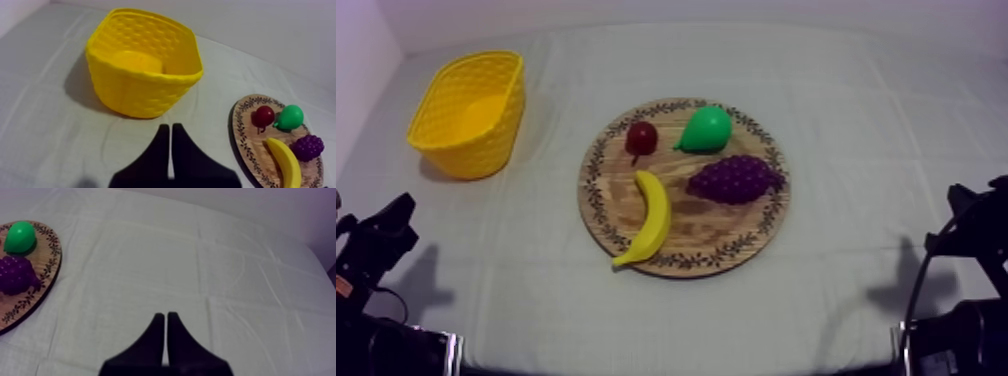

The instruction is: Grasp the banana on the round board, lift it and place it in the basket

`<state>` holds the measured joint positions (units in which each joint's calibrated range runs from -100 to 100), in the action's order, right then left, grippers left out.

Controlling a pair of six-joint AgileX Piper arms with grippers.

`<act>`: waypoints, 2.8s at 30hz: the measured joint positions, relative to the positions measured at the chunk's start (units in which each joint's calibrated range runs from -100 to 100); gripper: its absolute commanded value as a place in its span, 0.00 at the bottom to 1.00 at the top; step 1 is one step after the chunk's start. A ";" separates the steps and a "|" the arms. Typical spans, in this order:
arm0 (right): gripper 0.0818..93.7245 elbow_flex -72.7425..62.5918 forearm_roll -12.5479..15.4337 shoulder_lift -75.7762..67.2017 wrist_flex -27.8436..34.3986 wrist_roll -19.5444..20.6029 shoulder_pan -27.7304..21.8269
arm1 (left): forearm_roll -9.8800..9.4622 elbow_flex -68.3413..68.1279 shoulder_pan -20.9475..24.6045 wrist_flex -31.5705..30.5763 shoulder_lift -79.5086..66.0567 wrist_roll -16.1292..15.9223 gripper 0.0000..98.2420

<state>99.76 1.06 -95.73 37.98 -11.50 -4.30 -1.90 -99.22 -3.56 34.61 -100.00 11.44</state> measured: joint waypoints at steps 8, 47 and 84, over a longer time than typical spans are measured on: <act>0.00 0.00 0.00 0.00 0.00 0.00 0.00 | 0.00 0.00 0.00 0.00 0.00 -0.03 0.00; 0.00 0.00 0.00 0.00 0.03 0.02 0.00 | 0.52 10.38 -1.77 1.07 9.09 -2.75 0.00; 0.00 0.00 0.00 0.00 0.03 0.02 0.00 | -3.57 62.46 -34.41 23.12 62.38 14.10 0.01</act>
<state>99.76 1.06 -95.73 38.02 -11.49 -4.30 -5.46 -36.77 -37.97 57.73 -37.62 25.54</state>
